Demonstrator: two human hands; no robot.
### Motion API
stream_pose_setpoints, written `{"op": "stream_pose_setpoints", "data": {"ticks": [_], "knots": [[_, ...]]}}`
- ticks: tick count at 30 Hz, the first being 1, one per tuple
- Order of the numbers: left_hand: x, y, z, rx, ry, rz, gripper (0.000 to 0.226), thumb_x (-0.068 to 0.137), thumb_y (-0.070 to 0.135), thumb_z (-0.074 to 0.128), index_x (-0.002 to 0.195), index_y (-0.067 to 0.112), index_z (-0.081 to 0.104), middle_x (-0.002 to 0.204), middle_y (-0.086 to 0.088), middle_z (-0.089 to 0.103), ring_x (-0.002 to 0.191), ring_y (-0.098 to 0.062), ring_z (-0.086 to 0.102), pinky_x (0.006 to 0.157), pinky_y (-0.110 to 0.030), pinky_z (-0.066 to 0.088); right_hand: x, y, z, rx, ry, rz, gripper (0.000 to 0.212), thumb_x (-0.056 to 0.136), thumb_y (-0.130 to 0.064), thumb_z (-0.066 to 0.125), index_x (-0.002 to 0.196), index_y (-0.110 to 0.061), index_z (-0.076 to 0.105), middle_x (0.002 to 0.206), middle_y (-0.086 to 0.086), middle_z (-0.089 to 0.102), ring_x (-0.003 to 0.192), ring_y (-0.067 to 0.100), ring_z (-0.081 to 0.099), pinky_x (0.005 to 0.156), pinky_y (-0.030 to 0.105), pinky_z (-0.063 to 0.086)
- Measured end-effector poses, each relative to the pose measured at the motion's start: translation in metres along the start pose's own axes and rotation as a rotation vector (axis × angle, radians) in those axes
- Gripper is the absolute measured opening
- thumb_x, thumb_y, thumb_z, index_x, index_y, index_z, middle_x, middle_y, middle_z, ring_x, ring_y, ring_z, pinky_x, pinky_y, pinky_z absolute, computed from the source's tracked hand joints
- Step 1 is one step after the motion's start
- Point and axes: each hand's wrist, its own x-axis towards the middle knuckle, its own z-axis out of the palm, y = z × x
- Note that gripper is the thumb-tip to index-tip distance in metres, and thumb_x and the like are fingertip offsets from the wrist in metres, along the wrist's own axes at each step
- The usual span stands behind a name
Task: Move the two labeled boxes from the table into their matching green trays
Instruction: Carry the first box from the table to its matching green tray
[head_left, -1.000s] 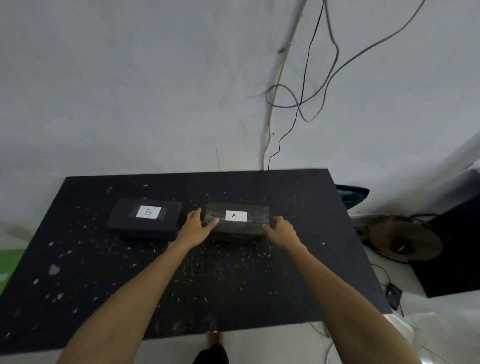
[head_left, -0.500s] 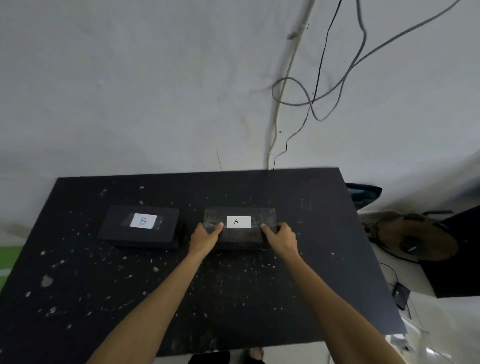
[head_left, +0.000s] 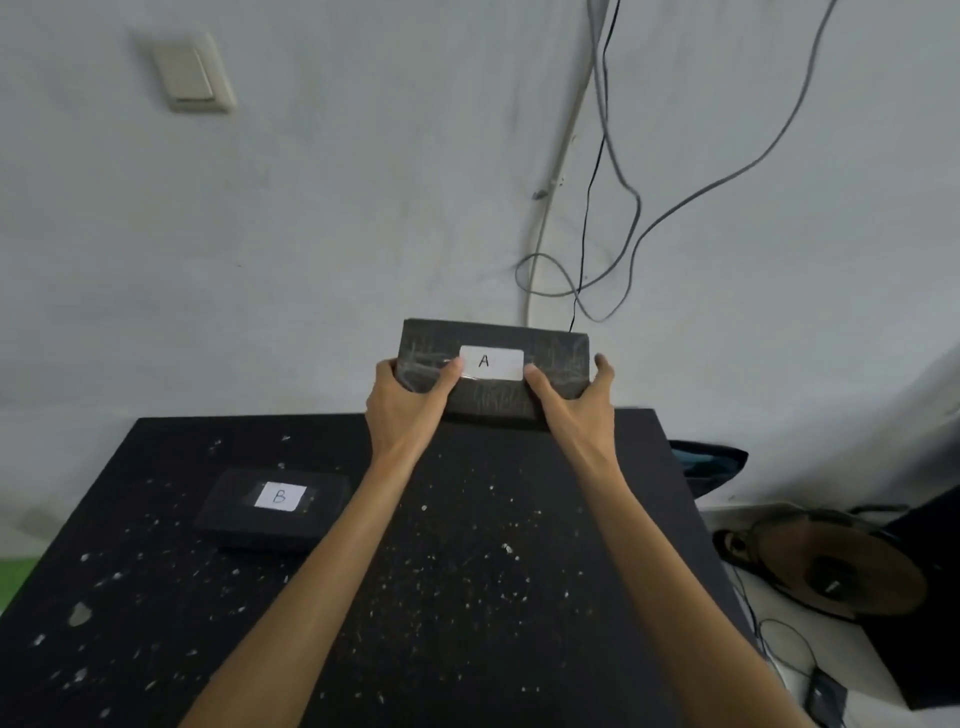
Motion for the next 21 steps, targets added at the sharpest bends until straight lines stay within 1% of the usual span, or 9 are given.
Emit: {"op": "stream_pose_setpoints", "data": {"ticks": [2,4,6,8,10,12,14,16,21], "knots": [[0.000,0.028,-0.009,-0.023,0.046,0.081,0.088,0.056,0.082,0.069,0.119,0.024,0.051,0.094,0.021,0.058,0.085,0.001,0.059,0.078,-0.024,0.053,0.001,-0.027,-0.010,-0.050,0.027,-0.085,0.101,0.061,-0.079,0.070,0.141,-0.028,0.036,0.106,-0.018,0.060,0.102,0.011,0.062,0.092,0.036,0.054],[-0.002,0.050,-0.019,-0.024,0.087,0.156,0.092,0.057,0.081,0.070,0.126,0.024,0.048,0.097,0.020,0.057,0.082,0.006,0.056,0.076,-0.018,0.049,-0.002,-0.048,-0.018,-0.081,0.058,-0.145,0.091,0.060,-0.079,0.070,0.130,-0.028,0.043,0.096,-0.023,0.059,0.092,0.006,0.064,0.083,0.033,0.056],[-0.004,0.068,-0.026,-0.016,0.100,0.219,0.090,0.059,0.080,0.070,0.127,0.025,0.048,0.102,0.017,0.057,0.082,0.006,0.055,0.075,-0.013,0.045,-0.007,-0.063,-0.023,-0.076,0.094,-0.196,0.087,0.059,-0.078,0.072,0.126,-0.029,0.043,0.094,-0.023,0.059,0.087,-0.001,0.062,0.073,0.024,0.053],[-0.006,0.079,-0.032,-0.011,0.108,0.259,0.084,0.061,0.078,0.071,0.124,0.026,0.051,0.106,0.015,0.060,0.086,0.000,0.058,0.073,-0.011,0.044,-0.011,-0.076,-0.025,-0.056,0.122,-0.238,0.087,0.060,-0.075,0.073,0.127,-0.030,0.041,0.094,-0.024,0.059,0.087,-0.006,0.059,0.068,0.017,0.046],[-0.008,0.086,-0.037,-0.026,0.118,0.276,0.081,0.062,0.076,0.071,0.123,0.027,0.051,0.107,0.015,0.061,0.088,-0.001,0.059,0.076,-0.014,0.046,-0.014,-0.086,-0.026,-0.038,0.130,-0.271,0.086,0.062,-0.072,0.074,0.129,-0.029,0.040,0.095,-0.024,0.059,0.086,-0.007,0.058,0.067,0.016,0.044],[-0.010,0.090,-0.044,-0.044,0.128,0.286,0.079,0.065,0.074,0.071,0.124,0.026,0.051,0.108,0.014,0.061,0.088,0.002,0.059,0.076,-0.013,0.046,-0.015,-0.092,-0.025,-0.030,0.117,-0.288,0.084,0.065,-0.070,0.074,0.130,-0.028,0.041,0.097,-0.023,0.060,0.087,-0.007,0.059,0.068,0.016,0.045],[-0.012,0.091,-0.052,-0.053,0.142,0.294,0.075,0.069,0.071,0.070,0.125,0.026,0.050,0.108,0.013,0.061,0.089,0.005,0.058,0.073,-0.010,0.044,-0.017,-0.096,-0.022,-0.031,0.097,-0.306,0.081,0.067,-0.069,0.074,0.129,-0.026,0.042,0.097,-0.024,0.059,0.087,-0.006,0.060,0.070,0.018,0.048],[-0.013,0.087,-0.063,-0.049,0.166,0.294,0.071,0.072,0.069,0.069,0.125,0.025,0.050,0.109,0.012,0.063,0.093,0.001,0.061,0.073,-0.010,0.045,-0.021,-0.099,-0.015,-0.034,0.066,-0.317,0.081,0.069,-0.069,0.073,0.129,-0.025,0.042,0.098,-0.022,0.060,0.088,-0.003,0.061,0.075,0.024,0.053],[-0.015,0.071,-0.092,-0.006,0.190,0.275,0.067,0.078,0.068,0.064,0.126,0.023,0.049,0.112,0.007,0.063,0.099,-0.009,0.062,0.084,-0.024,0.052,-0.034,-0.099,0.011,-0.031,-0.009,-0.334,0.082,0.072,-0.068,0.071,0.133,-0.022,0.041,0.109,-0.013,0.063,0.095,0.008,0.064,0.083,0.032,0.056]]}}
